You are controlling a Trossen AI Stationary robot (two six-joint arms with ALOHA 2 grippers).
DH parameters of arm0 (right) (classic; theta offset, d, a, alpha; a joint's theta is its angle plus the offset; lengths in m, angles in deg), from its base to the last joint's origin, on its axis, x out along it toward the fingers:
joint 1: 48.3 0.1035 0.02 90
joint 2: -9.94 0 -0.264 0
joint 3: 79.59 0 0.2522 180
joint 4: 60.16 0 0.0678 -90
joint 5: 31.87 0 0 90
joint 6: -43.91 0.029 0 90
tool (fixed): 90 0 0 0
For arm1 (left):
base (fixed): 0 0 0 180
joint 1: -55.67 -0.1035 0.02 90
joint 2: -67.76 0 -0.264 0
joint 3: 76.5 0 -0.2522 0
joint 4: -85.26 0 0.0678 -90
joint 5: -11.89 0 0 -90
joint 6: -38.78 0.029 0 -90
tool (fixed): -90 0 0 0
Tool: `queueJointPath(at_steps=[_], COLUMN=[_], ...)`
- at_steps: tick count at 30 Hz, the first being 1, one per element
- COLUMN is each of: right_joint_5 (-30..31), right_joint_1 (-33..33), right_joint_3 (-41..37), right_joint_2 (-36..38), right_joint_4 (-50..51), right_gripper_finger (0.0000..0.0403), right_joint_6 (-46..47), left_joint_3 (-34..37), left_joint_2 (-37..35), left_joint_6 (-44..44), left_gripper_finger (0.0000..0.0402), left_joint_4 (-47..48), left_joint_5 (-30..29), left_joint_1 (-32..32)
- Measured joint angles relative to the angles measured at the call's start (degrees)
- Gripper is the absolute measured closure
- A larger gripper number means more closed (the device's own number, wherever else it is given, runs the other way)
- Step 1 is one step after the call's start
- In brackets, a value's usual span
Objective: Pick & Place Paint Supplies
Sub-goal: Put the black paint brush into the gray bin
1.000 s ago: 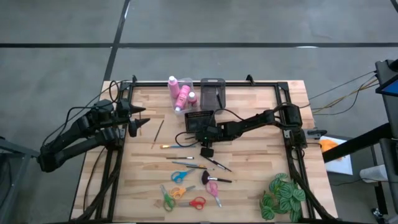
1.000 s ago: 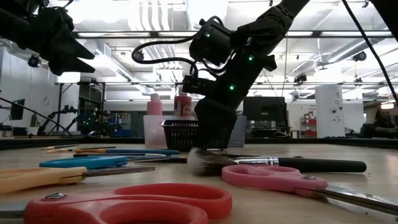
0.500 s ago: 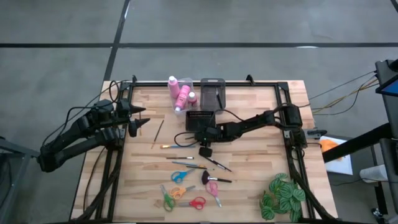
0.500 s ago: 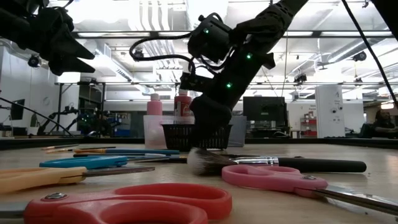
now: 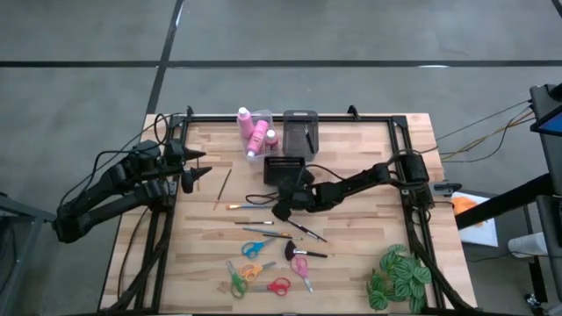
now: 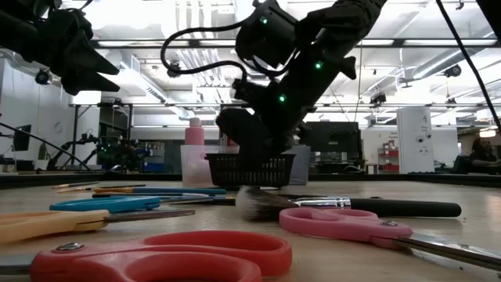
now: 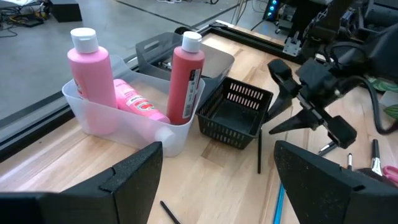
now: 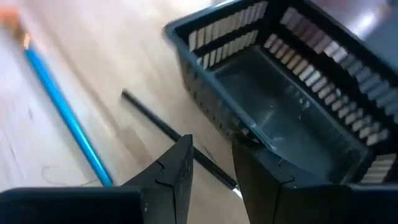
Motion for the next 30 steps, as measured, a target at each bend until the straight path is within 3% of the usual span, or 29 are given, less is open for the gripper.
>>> queueJointPath(at_steps=[3, 8, 23, 30], right_joint_5=[3.56, 9.85, 10.19, 9.55], right_joint_1=[1.23, 2.59, 4.35, 5.03], right_joint_3=[-0.07, 0.21, 4.70, 4.63], right_joint_2=[-0.02, -0.04, -0.02, 0.00], right_joint_4=[0.02, 0.03, -0.17, 1.15], right_gripper_finger=[0.0294, 0.0294, 0.0294, 0.0294], right_joint_6=[8.80, 9.23, 10.71, 26.80], left_joint_3=[0.00, 0.00, 0.00, 0.00], left_joint_2=[0.00, 0.00, 0.00, 0.00], left_joint_6=[0.00, 0.00, 0.00, 0.00], left_gripper_finger=[0.0091, 0.0091, 0.0091, 0.0091], left_joint_4=[0.00, 0.00, 0.00, 0.00], left_joint_5=[0.00, 0.00, 0.00, 0.00], left_joint_1=[0.00, 0.00, 0.00, 0.00])
